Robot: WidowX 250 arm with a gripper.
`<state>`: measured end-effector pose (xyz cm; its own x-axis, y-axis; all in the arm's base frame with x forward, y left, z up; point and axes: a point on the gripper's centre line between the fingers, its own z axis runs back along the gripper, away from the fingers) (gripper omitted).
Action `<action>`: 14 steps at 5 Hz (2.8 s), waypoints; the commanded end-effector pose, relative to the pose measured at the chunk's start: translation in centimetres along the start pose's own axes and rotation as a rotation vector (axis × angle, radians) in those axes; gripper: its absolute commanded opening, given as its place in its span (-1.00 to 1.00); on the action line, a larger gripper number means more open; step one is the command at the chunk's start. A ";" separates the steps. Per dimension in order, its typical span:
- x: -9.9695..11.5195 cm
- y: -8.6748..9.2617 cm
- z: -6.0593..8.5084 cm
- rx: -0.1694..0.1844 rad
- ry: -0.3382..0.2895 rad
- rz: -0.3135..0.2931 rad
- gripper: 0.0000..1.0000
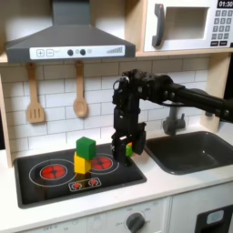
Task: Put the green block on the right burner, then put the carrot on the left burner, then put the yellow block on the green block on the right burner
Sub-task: 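Put the green block on the right burner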
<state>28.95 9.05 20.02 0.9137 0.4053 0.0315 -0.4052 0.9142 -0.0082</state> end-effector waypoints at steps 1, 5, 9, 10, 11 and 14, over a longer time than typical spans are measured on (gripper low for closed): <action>1.4 0.4 -1.0 -0.017 -0.014 0.033 1.00; 4.2 1.0 -0.7 0.006 -0.040 0.127 1.00; 7.2 2.0 -0.6 0.013 -0.072 0.213 1.00; 7.2 1.9 -0.7 0.011 -0.071 0.210 1.00; 7.9 2.0 -0.5 0.012 -0.087 0.225 1.00; 9.6 2.8 -0.5 0.003 -0.088 0.278 1.00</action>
<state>36.60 15.44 19.77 0.7648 0.6339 0.1148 -0.6360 0.7713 -0.0223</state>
